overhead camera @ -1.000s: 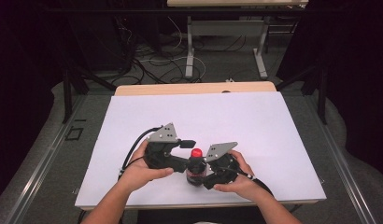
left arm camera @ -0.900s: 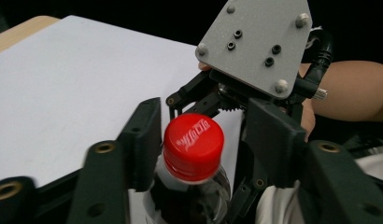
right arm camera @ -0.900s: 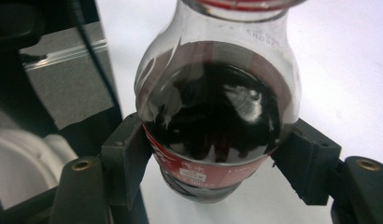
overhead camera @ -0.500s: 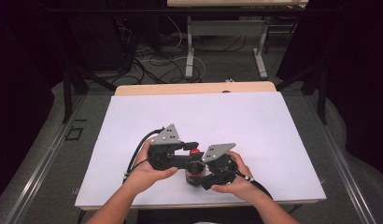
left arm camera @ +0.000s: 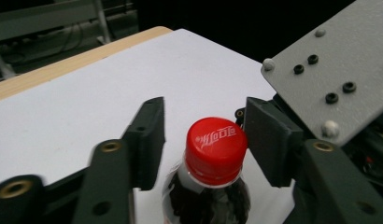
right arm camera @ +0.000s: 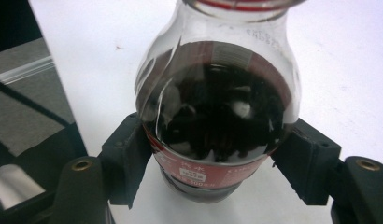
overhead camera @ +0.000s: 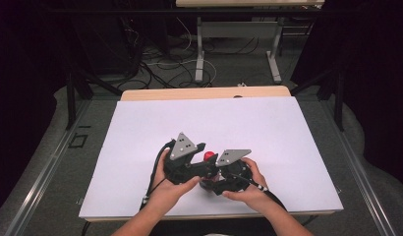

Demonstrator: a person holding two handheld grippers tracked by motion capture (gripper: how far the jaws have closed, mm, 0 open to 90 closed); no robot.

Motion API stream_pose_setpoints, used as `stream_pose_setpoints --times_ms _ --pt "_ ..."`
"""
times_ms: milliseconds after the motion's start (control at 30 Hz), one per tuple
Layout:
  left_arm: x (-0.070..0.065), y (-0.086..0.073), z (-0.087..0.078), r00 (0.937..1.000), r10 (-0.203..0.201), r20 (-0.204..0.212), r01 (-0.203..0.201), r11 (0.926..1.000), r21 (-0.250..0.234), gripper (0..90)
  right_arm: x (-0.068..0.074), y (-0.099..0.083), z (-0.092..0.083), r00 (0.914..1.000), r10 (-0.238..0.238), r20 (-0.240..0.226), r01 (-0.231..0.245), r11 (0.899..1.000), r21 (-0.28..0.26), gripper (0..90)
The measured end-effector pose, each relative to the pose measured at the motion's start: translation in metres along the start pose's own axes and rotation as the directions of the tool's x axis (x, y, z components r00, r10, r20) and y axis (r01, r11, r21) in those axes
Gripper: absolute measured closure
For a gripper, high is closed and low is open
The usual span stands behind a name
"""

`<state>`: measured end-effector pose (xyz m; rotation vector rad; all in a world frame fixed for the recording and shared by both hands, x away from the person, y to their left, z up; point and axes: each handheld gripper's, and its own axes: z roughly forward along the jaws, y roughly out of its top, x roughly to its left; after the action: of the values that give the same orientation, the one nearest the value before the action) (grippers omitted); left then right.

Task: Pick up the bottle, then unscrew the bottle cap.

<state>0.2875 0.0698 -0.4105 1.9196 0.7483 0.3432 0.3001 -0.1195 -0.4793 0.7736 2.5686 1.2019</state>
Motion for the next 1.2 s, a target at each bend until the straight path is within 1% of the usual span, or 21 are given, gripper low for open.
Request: stream_pose_setpoints --times_ms 100,133,200,233,267,300,367,400,433,500,533,833,900,933,967,1000,1033,1067,1100,1133,1200 --pt "0.015 0.003 -0.01 0.993 0.015 0.117 -0.016 0.9999 0.004 39.0 -0.002 0.0 -0.002 0.9994 -0.002 -0.035 0.002 1.0 0.0 31.1" --pt "0.015 0.003 -0.01 0.993 0.015 0.117 -0.016 0.9999 0.004 38.3 -0.002 0.001 -0.002 0.9988 -0.009 -0.048 0.009 1.0 0.005 31.1" --pt "0.022 0.005 -0.014 0.9827 0.052 0.178 -0.056 0.9983 0.016 37.8 -0.002 0.002 -0.002 0.998 -0.022 -0.059 0.022 1.0 0.001 31.1" --pt "0.027 0.007 -0.017 0.9678 0.084 0.237 -0.094 0.9952 0.028 37.8 -0.001 0.002 -0.001 0.9975 -0.035 -0.061 0.035 0.999 -0.005 31.1" --pt "0.027 0.007 -0.017 0.9678 0.084 0.237 -0.094 0.9952 0.028 37.9 0.0 0.003 -0.002 0.9966 -0.039 -0.072 0.04 0.999 0.008 31.1" --pt "0.03 0.008 -0.018 0.9586 0.106 0.264 -0.117 0.9928 0.026 38.4 0.001 0.003 -0.001 0.9962 -0.046 -0.074 0.046 0.999 -0.001 31.1" --pt "0.034 0.01 -0.016 0.9166 0.155 0.368 -0.185 0.9816 0.047 39.0 0.002 0.003 -0.001 0.9941 -0.061 -0.09 0.062 0.998 0.004 31.1" --pt "0.034 0.01 -0.016 0.9166 0.155 0.368 -0.185 0.9816 0.047 39.0 0.002 0.003 -0.001 0.9941 -0.061 -0.09 0.062 0.998 0.004 31.1" --pt "0.036 0.009 -0.012 0.8908 0.193 0.411 -0.235 0.9707 0.053 39.9 0.004 0.002 -0.001 0.9912 -0.082 -0.103 0.084 0.996 0.006 31.1" --pt "0.038 0.009 -0.01 0.8913 0.194 0.41 -0.24 0.9686 0.065 43.2 0.006 0.002 -0.001 0.9901 -0.091 -0.106 0.092 0.996 0.009 31.1" --pt "0.04 0.007 -0.007 0.8987 0.202 0.389 -0.25 0.9652 0.077 45.4 0.007 0.003 -0.001 0.9887 -0.099 -0.112 0.101 0.995 0.007 31.1" --pt "0.035 0.004 0.002 0.8913 0.18 0.416 -0.223 0.9731 0.056 60.8 0.008 0.002 0.0 0.989 -0.105 -0.104 0.106 0.994 0.001 31.1" --pt "0.031 0.004 0.003 0.9039 0.179 0.388 -0.218 0.9741 0.059 61.0 0.007 0.001 0.0 0.9898 -0.091 -0.109 0.092 0.996 0.006 31.1" --pt "0.028 0.003 0.003 0.9232 0.168 0.346 -0.2 0.978 0.058 61.1 0.007 0.001 0.0 0.9914 -0.088 -0.097 0.089 0.996 0.005 31.1" --pt "0.028 0.003 0.003 0.9232 0.168 0.346 -0.2 0.978 0.058 61.2 0.006 0.001 0.0 0.9921 -0.084 -0.092 0.085 0.996 0.006 31.1" --pt "0.026 0.002 0.003 0.9316 0.166 0.323 -0.195 0.9793 0.056 61.2 0.006 0.001 0.0 0.993 -0.08 -0.087 0.082 0.997 0.011 31.1" --pt "0.02 0.002 0.003 0.9531 0.149 0.263 -0.17 0.9836 0.059 61.3 0.005 0.001 0.0 0.9935 -0.076 -0.085 0.077 0.997 0.013 31.1" --pt "0.02 0.002 0.003 0.9531 0.149 0.263 -0.17 0.9836 0.059 61.3 0.005 0.001 0.0 0.9956 -0.068 -0.064 0.068 0.998 0.001 31.1" --pt "0.017 0.001 0.003 0.9621 0.147 0.23 -0.164 0.9847 0.058 61.3 0.005 0.001 0.001 0.996 -0.06 -0.066 0.061 0.998 0.003 31.2" --pt "0.01 0.001 0.003 0.9809 0.116 0.156 -0.126 0.9904 0.057 61.3 0.005 0.001 0.0 0.9971 -0.05 -0.058 0.05 0.999 0.005 31.2" --pt "0.006 0.001 0.004 0.9888 0.089 0.12 -0.096 0.9941 0.052 61.3 0.003 0.002 0.0 0.9979 -0.045 -0.047 0.045 0.999 0.009 31.2"
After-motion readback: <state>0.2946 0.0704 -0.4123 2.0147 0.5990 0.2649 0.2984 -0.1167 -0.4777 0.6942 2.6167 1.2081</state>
